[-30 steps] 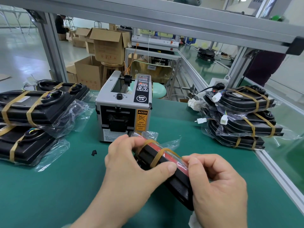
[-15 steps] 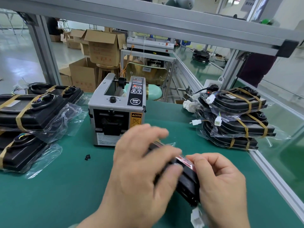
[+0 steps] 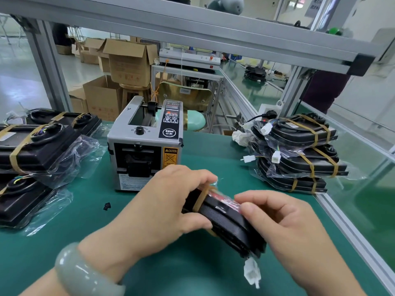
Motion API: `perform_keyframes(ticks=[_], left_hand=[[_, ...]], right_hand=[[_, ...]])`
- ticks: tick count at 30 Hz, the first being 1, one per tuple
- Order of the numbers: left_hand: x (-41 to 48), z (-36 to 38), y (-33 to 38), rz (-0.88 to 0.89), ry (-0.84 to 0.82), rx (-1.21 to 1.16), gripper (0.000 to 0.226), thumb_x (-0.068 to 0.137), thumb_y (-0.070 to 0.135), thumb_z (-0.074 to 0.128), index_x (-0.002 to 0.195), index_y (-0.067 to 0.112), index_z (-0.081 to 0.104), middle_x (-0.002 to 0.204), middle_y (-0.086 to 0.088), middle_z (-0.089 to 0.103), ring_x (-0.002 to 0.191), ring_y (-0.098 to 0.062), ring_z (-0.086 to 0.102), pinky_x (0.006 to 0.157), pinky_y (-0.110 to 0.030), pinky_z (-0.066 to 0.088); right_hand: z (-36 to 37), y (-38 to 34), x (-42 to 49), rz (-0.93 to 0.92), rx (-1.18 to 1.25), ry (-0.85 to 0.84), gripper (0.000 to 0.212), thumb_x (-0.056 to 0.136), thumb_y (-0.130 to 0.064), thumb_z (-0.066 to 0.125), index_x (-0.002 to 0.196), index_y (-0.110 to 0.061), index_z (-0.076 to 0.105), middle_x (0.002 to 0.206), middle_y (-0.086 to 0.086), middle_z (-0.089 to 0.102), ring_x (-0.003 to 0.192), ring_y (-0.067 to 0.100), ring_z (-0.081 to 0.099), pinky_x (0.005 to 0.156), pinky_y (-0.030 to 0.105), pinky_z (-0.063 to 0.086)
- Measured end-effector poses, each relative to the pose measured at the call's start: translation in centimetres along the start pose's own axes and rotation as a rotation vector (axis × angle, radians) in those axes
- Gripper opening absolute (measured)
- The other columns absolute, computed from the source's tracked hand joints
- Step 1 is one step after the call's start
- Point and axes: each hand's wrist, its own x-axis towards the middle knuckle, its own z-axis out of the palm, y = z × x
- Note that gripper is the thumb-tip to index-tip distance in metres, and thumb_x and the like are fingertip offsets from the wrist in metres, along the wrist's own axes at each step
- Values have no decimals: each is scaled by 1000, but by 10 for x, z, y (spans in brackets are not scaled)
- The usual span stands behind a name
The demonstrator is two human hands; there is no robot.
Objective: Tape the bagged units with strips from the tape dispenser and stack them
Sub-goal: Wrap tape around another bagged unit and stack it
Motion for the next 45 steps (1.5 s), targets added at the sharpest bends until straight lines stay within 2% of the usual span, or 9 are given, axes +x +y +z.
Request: perform_keyframes(ticks=[3,6,13,17,27,31,36,40,45], left_hand=[[0,2,-2,9,-25,21,56,61,47,73,114,39,58,108,22,56,114,2,40,101,-14,31],[2,3,-2,15,-27,14,55,63,43,77,115,37,59,110,20,57,114,0,40,101,-15,29],[3,7,-1,13,-27,3,55,63,40,81,114,38,61,111,28,57,119,2,37,104,-20,30],[6,13,4,59,-17,35,51,61,44,76,110,35,64,106,27,61,112,1,43,103,-30,33],[11,20,7,47,-6,69,52,59,54,69,109,43,60,105,31,59,105,3,39,99,-15,13],[8,17,2,16,11,67,51,58,53,68,108,42,62,103,34,55,109,7,35,101,-15,12],[2,11,-2,-127,194,-132,44,55,46,72,95,54,56,104,41,54,112,13,42,97,-7,28],[-4,13,-11,-310,222,-747,49,51,35,80,99,39,72,105,9,72,98,-6,66,87,-20,48],[-20,28,-25,-379,143,-1244,71,41,24,94,107,12,71,109,-17,69,98,-24,63,82,-30,52]], right_hand=[[-5,-6,-1,-26,-228,3,14,74,-20,73,63,-27,69,56,-19,62,42,1,48,44,6,34],[-4,-2,0,-91,-385,43,20,79,-28,65,61,-29,58,59,-27,55,52,-3,50,51,7,35],[6,21,8,28,-225,194,23,87,-26,60,64,-20,59,59,-20,58,54,-1,49,53,12,36],[17,21,5,40,-199,148,26,73,-57,58,81,-34,67,83,-25,67,77,-3,62,67,17,45],[10,17,8,-158,-495,-74,24,79,-45,53,103,-46,56,87,-23,66,78,2,60,70,18,46],[-8,29,2,-100,-239,-41,47,78,-37,63,123,-36,51,117,-27,60,113,-4,55,100,26,43],[-5,32,-16,-426,-116,487,48,74,-33,66,120,-23,57,124,-3,60,119,15,54,105,38,39],[12,22,-13,-502,-235,296,63,68,-34,70,127,-20,55,132,-10,55,125,11,50,103,16,36],[15,6,4,-240,114,15,68,48,-26,86,109,-43,59,105,-6,68,95,10,67,82,22,51]])
